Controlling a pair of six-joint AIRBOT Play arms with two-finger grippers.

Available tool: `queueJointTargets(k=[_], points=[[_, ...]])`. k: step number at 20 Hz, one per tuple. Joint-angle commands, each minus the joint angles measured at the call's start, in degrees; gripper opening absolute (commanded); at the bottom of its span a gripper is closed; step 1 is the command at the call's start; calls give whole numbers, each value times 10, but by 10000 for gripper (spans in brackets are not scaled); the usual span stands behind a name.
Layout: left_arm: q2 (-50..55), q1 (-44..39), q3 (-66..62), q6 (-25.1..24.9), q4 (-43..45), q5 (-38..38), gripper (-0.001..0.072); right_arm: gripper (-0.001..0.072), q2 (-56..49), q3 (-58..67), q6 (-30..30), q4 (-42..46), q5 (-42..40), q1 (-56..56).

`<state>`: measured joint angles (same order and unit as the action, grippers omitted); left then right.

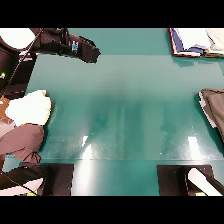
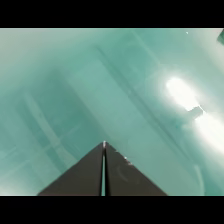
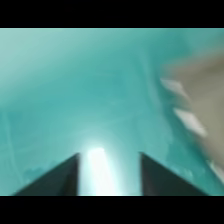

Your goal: Fold the shirts.

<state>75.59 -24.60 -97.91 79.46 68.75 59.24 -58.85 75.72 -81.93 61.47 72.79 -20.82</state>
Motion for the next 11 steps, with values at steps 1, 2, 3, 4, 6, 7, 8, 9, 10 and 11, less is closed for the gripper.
queueJointTargets(k=[1, 2, 3, 4, 6, 7, 8, 9, 10, 11], points=[[-1, 0, 0, 0, 0, -3, 33, 258, 0, 18, 15, -14, -57, 169], [-1, 0, 0, 0, 0, -3, 33, 173, 0, 18, 17, -13, -68, 204], [-1, 0, 0, 0, 0, -3, 33, 42, 0, 18, 19, -13, -75, 236], [-1, 0, 0, 0, 0, -3, 33, 16, 0, 18, 21, -13, -79, 262], [-1, 0, 0, 0, 0, -3, 33, 16, 0, 17, 21, -13, -85, 295], [-1, 0, 0, 0, 0, -3, 33, 16, 0, 17, 21, -13, -84, 303], [-1, 0, 0, 0, 0, -3, 33, 17, 0, 17, 21, -13, -83, 308], [-1, 0, 0, 0, 0, -3, 33, 16, 0, 17, 21, -14, -82, 308], [-1, 0, 0, 0, 0, -3, 33, 17, 0, 17, 21, -14, -79, 309], [-1, 0, 0, 0, 0, -3, 33, 16, 0, 17, 21, -14, -77, 308]])
